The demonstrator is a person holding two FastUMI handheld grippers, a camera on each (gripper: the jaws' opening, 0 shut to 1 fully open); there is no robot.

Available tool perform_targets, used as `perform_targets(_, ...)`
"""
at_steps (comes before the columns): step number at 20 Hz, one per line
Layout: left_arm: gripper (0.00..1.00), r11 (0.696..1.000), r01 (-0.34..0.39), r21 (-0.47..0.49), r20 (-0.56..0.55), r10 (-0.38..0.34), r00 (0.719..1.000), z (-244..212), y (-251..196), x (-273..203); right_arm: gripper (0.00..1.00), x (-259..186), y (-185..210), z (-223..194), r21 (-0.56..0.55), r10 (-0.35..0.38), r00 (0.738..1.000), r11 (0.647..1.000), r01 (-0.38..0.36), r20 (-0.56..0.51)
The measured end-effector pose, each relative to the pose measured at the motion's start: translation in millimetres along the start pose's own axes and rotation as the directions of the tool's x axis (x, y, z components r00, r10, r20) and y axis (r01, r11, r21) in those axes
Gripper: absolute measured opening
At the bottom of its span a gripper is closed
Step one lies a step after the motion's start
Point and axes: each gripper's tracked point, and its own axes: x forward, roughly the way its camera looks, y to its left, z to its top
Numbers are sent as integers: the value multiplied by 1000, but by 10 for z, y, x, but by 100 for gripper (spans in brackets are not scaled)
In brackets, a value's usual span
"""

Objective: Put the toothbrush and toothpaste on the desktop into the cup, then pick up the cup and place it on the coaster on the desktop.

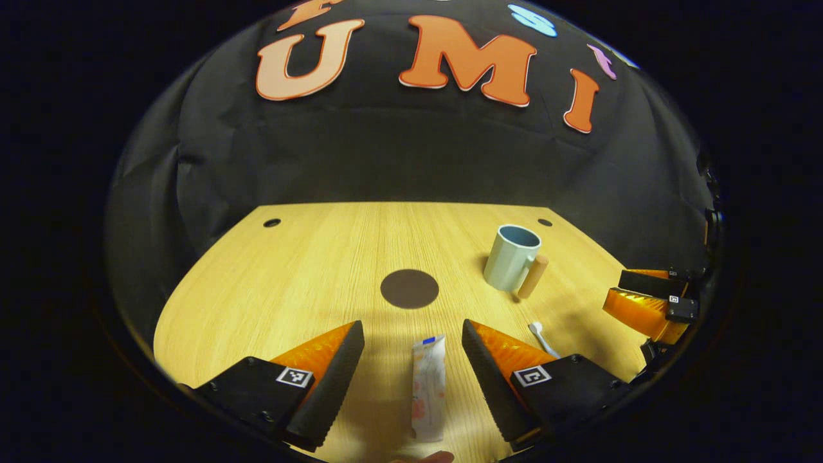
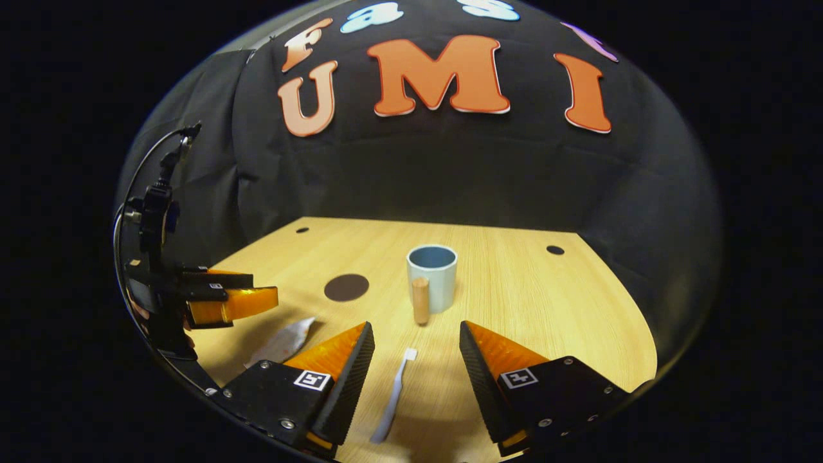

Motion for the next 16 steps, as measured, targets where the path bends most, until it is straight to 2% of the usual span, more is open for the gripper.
perform_targets(3,98,1000,-25,7,-114,26,993,-275,78,84,81,70,74,-199,16,19,995,1000,-18,-101)
perform_targets(4,96,1000,-11,3,-145,12,989,-340,54,119,75,84,90,-269,15,23,992,1000,-22,-123)
perform_targets(5,97,1000,8,-8,-183,-9,983,-411,13,128,76,111,96,-324,8,19,989,1000,-18,-145)
perform_targets(6,92,1000,20,-16,-203,-23,979,-472,-13,154,72,134,104,-399,0,15,987,1000,-16,-163)
perform_targets(15,87,996,70,54,-317,-49,947,-824,-207,275,71,237,228,-868,-13,31,947,999,-38,-321)
perform_targets(16,89,996,72,52,-332,-51,942,-891,-236,301,71,251,225,-928,-9,28,941,999,-33,-338)
